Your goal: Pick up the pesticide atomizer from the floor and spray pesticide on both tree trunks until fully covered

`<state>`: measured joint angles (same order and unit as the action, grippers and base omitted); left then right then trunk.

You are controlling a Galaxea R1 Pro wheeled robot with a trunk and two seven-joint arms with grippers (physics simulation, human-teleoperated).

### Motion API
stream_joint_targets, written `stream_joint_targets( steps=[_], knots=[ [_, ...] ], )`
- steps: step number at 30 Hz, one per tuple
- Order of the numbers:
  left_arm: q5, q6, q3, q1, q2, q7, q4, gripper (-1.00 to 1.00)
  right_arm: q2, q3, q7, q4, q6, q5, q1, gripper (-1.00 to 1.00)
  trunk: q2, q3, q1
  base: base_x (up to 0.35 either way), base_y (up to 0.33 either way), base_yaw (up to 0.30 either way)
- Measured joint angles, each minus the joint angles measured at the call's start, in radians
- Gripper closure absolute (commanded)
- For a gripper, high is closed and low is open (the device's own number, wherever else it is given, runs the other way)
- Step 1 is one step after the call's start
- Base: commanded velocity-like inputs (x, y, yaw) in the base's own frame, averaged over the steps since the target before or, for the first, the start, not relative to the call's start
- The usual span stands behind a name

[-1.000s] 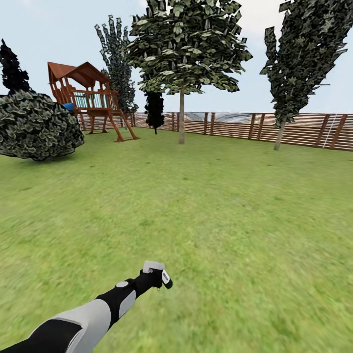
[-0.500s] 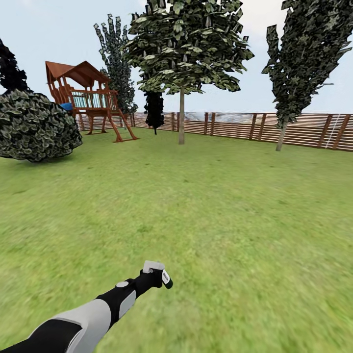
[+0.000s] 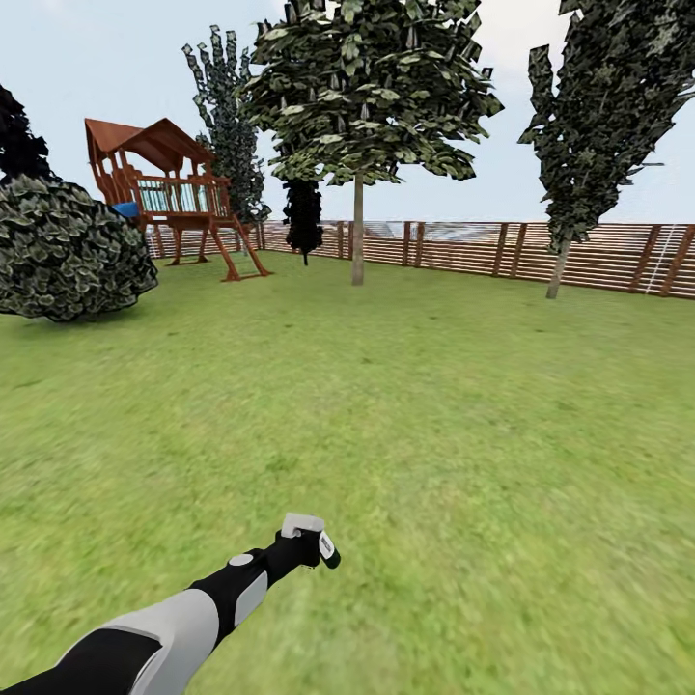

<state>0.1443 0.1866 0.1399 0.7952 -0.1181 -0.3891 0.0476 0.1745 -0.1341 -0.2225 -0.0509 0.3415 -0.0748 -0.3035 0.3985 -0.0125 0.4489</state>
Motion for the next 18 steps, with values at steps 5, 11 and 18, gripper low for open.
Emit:
stream_joint_targets(
  steps=[5, 11, 18],
  knots=[
    [0.0, 0.0, -0.002, 0.0, 0.0, 0.0, 0.0, 1.0, 0.0, 0.0, 0.0, 0.0, 0.0, 0.0, 0.0, -1.0, 0.0, 0.0, 0.0, 0.35, 0.0, 0.0],
    [0.0, 0.0, -0.002, 0.0, 0.0, 0.0, 0.001, 1.0, 0.0, 0.0, 0.0, 0.0, 0.0, 0.0, 0.0, -1.0, 0.0, 0.0, 0.0, 0.35, 0.0, 0.0],
    [0.0, 0.0, -0.002, 0.0, 0.0, 0.0, 0.001, 1.0, 0.0, 0.0, 0.0, 0.0, 0.0, 0.0, 0.0, -1.0, 0.0, 0.0, 0.0, 0.35, 0.0, 0.0]
  ],
)
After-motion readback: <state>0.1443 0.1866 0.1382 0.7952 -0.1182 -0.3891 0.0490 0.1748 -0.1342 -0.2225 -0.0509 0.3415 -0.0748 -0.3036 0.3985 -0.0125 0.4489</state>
